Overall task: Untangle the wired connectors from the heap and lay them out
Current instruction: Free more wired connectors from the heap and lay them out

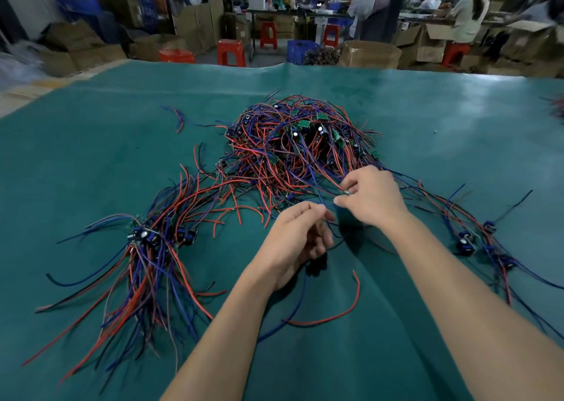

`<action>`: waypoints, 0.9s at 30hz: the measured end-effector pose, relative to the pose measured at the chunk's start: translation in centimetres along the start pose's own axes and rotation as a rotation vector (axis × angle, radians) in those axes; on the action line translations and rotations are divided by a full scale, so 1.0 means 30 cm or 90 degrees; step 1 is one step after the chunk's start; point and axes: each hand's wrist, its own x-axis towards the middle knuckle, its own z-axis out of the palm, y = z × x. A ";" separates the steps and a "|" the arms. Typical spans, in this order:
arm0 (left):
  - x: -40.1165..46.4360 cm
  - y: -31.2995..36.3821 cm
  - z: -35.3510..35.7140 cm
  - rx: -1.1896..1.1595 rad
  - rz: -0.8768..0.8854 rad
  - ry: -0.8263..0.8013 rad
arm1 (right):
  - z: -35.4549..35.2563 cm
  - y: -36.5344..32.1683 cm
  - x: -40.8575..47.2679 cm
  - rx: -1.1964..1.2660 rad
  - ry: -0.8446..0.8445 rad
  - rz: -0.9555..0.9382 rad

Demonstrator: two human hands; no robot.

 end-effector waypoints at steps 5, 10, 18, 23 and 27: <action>0.002 -0.006 -0.003 -0.028 0.014 0.013 | -0.134 0.049 -0.069 0.610 -0.055 0.111; 0.004 -0.010 -0.008 -0.034 0.034 -0.014 | -0.164 0.063 -0.182 1.115 -0.231 0.165; -0.008 -0.018 -0.005 -0.017 0.066 -0.075 | 0.014 -0.044 -0.242 0.937 -0.097 0.115; -0.009 -0.017 -0.008 0.008 0.054 -0.026 | 0.006 -0.022 -0.239 0.927 -0.080 0.116; -0.008 -0.012 -0.009 0.018 0.029 -0.008 | 0.002 -0.015 -0.236 0.897 -0.074 0.112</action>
